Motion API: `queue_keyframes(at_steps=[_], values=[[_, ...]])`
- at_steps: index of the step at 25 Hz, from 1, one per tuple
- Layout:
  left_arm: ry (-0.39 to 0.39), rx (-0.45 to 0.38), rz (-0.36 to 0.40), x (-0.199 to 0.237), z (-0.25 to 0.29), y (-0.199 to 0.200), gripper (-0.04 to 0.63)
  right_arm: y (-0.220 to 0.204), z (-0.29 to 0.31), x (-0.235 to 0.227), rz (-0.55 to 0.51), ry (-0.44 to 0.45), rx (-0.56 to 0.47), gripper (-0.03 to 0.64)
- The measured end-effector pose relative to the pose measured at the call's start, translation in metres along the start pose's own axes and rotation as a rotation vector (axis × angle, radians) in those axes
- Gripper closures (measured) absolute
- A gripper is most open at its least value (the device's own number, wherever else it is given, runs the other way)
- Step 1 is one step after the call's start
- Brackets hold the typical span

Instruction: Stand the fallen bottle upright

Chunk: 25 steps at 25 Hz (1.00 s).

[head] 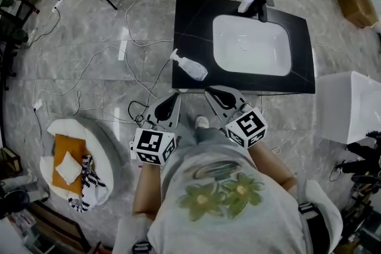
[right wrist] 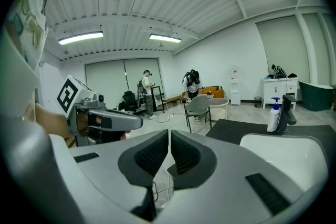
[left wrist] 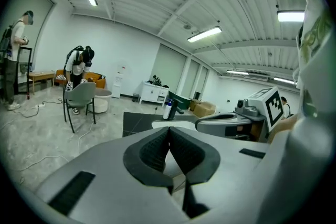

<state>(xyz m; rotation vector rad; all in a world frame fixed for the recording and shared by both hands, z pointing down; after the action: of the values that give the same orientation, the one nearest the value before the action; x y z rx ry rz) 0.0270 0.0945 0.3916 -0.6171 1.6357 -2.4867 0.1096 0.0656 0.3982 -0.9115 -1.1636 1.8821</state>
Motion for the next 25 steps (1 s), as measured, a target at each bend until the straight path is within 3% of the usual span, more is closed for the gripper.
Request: queue_keyframes(at_steps=[8, 22, 25], values=[[-0.033, -0.004, -0.017, 0.063, 0.034, 0.036, 0.577, 0.023, 0.062, -0.016, 0.023, 0.020, 0.054, 0.571], [-0.028, 0.035, -0.057, 0.123, 0.067, 0.044, 0.577, 0.035, 0.136, -0.047, -0.007, 0.011, 0.136, 0.566], [-0.042, 0.048, -0.063, 0.128, 0.072, 0.043, 0.577, 0.032, 0.147, -0.052, 0.000, 0.013, 0.154, 0.485]])
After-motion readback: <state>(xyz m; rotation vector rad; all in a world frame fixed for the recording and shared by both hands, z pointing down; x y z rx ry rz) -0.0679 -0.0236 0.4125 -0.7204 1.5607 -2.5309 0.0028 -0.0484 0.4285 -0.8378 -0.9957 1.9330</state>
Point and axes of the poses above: the fingertips, and each gripper's own axes: z forward along the fingers, x to its left, y out of its top, the point moved 1 cm from there along -z, backward along the fingers
